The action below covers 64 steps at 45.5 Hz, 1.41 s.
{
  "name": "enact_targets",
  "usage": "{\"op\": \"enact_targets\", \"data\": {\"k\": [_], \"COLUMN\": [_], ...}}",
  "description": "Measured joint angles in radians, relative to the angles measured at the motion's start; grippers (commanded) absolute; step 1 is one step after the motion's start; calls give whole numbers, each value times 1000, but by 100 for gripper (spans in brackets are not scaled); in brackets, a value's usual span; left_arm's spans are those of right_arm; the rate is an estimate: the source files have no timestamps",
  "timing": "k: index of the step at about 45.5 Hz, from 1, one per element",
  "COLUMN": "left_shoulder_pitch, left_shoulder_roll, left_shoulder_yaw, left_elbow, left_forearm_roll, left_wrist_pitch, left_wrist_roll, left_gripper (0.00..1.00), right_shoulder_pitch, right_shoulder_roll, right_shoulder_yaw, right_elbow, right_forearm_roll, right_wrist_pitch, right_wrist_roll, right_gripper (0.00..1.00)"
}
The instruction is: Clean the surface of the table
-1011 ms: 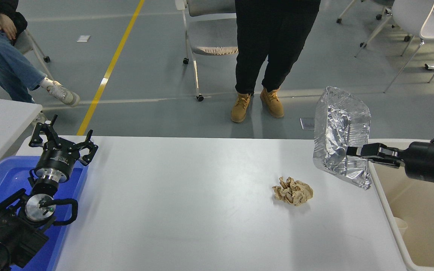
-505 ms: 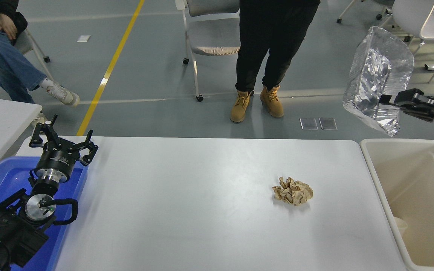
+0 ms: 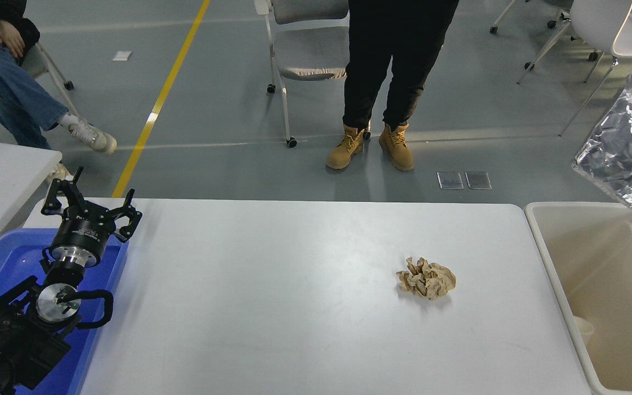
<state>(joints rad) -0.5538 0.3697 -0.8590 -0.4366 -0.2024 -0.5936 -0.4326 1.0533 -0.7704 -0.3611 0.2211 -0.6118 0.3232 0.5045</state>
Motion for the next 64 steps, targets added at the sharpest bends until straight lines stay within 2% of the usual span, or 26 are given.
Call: {"op": "enact_targets", "data": {"k": [14,26,41,64], "left_shoulder_pitch": [0,0,0,0], "left_shoulder_roll": [0,0,0,0], "left_shoulder_yaw": [0,0,0,0], "left_elbow": [0,0,0,0], "left_forearm_roll": [0,0,0,0], "left_wrist_pitch": [0,0,0,0], "left_wrist_roll": [0,0,0,0], "left_gripper": [100,100,100,100], "right_shoulder_pitch": [-73,-128,-209,-327], "right_shoulder_roll": [23,39,88,205], "right_shoulder_yaw": [-17,-19,-13,-8], "right_elbow": [-75,-91,-95,-97], "right_forearm_roll": [70,88,108,153], "right_wrist_pitch": [-7,-13,-44,-106], "right_wrist_roll": [-202,-314,-373,-392], "right_gripper": [0,0,0,0]}}
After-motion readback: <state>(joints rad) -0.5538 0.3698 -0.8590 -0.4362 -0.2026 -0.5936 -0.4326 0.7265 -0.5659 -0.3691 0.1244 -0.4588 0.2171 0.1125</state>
